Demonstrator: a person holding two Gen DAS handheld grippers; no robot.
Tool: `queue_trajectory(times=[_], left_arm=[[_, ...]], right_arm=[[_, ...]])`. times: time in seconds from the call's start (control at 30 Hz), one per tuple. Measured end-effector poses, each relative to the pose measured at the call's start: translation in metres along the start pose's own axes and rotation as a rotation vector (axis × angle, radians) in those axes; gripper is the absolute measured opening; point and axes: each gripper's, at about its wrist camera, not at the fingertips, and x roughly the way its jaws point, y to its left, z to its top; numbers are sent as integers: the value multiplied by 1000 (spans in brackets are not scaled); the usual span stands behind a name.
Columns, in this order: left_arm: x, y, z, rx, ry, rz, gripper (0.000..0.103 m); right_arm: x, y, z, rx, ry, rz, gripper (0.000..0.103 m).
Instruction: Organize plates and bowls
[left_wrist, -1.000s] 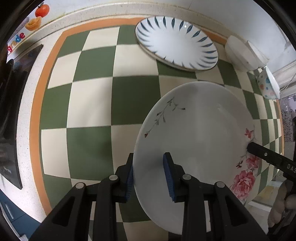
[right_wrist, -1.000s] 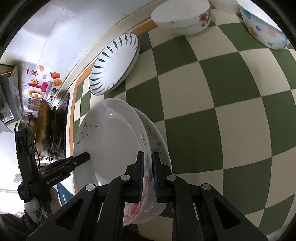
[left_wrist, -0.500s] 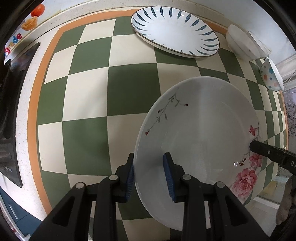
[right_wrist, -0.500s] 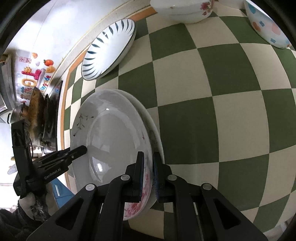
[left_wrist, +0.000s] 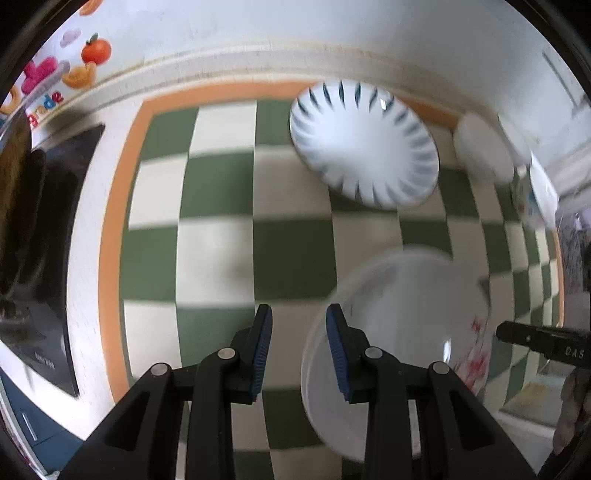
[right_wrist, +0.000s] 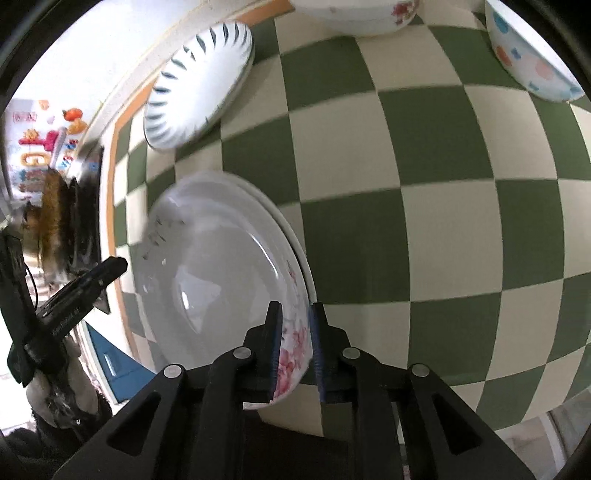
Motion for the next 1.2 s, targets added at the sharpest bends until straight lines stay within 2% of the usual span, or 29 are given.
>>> queue_trajectory(times=[0.1,0.17,0.3,0.4,0.57,0.67,0.77,0.87,0.97,1.2], left_arm=[[1,11,35,-22,-21,-16,30],[8,20,59,-49,-25,-24,33],[40,32,108,-107,16,-47,33],[64,38,132,-129,58,-67,33],[98,41,154,-137,124,-89,33],[111,37,160,-124,146,-100,35],[112,32,164,-93,131,-93,33],[111,28,163,-81,117,-111,20],[110,26,160,-81,111,-91,20],[89,22,142,-90,94,-58,20]], right_arm=[[-15,12,24,-3,-73,34,19],[-22,23,52,-15,-140,43,20],[-18,42,112,-28,-222,21,20],[-1,49,156,-24,-214,3,20],[26,53,200,-18,-194,-47,21],[33,51,211,-19,-184,-55,21],[38,56,222,-40,-176,-85,19],[45,65,227,-78,-169,-135,18],[46,67,226,-93,-175,-158,12],[41,69,209,-109,-166,-110,9]])
